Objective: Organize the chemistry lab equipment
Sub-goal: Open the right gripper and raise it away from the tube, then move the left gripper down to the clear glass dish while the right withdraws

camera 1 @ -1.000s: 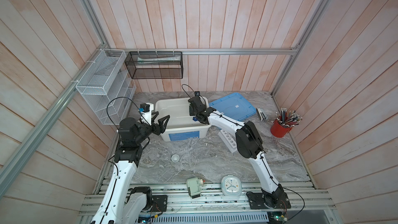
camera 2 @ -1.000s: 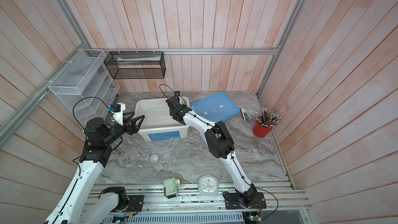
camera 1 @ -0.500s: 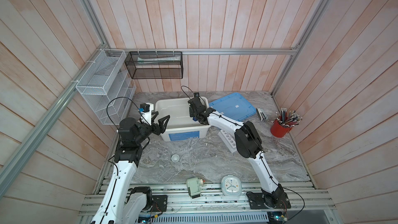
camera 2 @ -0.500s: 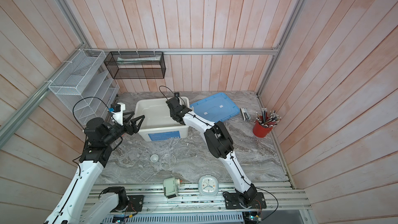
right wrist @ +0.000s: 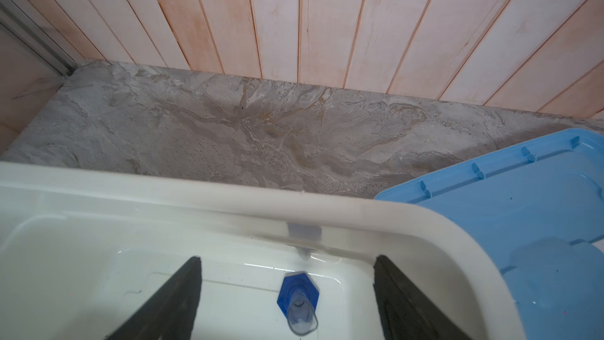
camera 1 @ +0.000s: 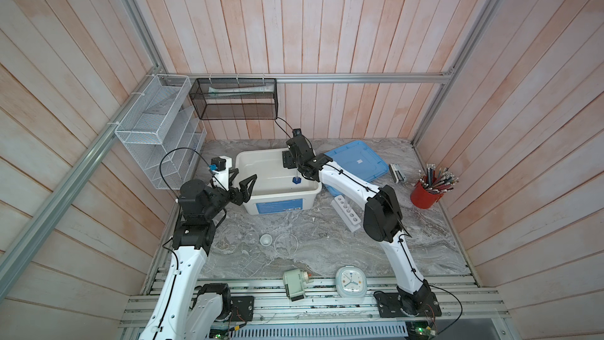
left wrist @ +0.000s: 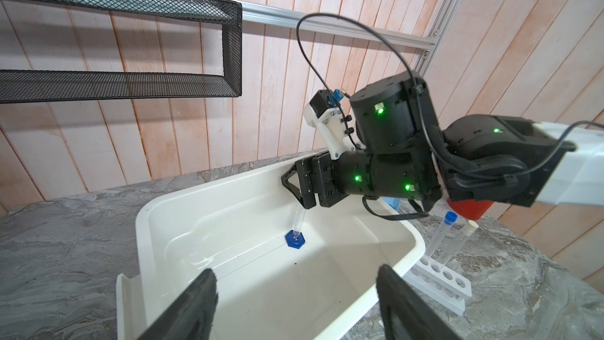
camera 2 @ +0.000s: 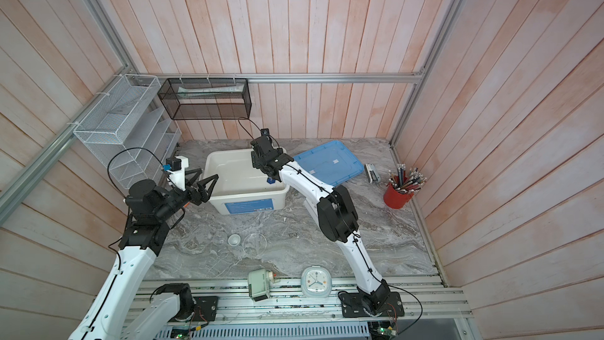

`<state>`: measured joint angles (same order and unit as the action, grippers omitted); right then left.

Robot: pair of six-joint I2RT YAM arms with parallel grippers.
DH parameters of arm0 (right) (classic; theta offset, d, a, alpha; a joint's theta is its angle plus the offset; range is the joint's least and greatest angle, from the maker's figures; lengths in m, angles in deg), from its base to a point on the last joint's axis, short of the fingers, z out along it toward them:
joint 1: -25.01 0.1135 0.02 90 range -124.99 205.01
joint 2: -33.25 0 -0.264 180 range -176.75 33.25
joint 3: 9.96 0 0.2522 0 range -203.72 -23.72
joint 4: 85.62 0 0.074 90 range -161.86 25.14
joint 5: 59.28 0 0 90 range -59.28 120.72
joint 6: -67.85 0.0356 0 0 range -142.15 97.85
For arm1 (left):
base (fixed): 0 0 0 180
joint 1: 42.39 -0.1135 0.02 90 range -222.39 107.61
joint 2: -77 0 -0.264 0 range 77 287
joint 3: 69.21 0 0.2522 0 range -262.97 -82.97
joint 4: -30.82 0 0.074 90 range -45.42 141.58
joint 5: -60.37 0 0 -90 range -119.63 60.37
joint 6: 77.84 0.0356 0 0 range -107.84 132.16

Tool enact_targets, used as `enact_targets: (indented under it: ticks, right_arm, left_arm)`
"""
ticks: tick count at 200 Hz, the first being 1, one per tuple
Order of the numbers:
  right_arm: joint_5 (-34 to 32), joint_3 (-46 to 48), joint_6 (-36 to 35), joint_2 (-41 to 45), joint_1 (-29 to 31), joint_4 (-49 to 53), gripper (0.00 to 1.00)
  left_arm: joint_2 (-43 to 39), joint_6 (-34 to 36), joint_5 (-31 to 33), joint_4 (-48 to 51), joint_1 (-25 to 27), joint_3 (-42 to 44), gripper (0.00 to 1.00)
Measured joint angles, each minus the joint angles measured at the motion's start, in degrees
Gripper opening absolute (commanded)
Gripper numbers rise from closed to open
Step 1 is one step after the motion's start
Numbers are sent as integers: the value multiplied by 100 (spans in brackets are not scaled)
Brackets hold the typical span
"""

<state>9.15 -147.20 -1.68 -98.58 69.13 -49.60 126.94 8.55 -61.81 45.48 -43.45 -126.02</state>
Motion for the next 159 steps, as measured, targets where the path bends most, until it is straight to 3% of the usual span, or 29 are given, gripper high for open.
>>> enact_targets:
  ticks: [48,103,134,159]
  right_arm:
    - [13,146,-247,831,4,195,81]
    - [367,1742,-844,3082,-37,-83,79]
    - [702,2712,-1016,3945,-254,-210,77]
    - [957,3390,-1049,4325,-496,-205,76]
  left_arm:
    - [-24,-7,184,264,0,-44,77]
    - [-485,-168,282,1528,17,-330,78]
    - [-809,380,568,2614,767,-686,77]
    - [-782,922,691,3230,1051,-911,74]
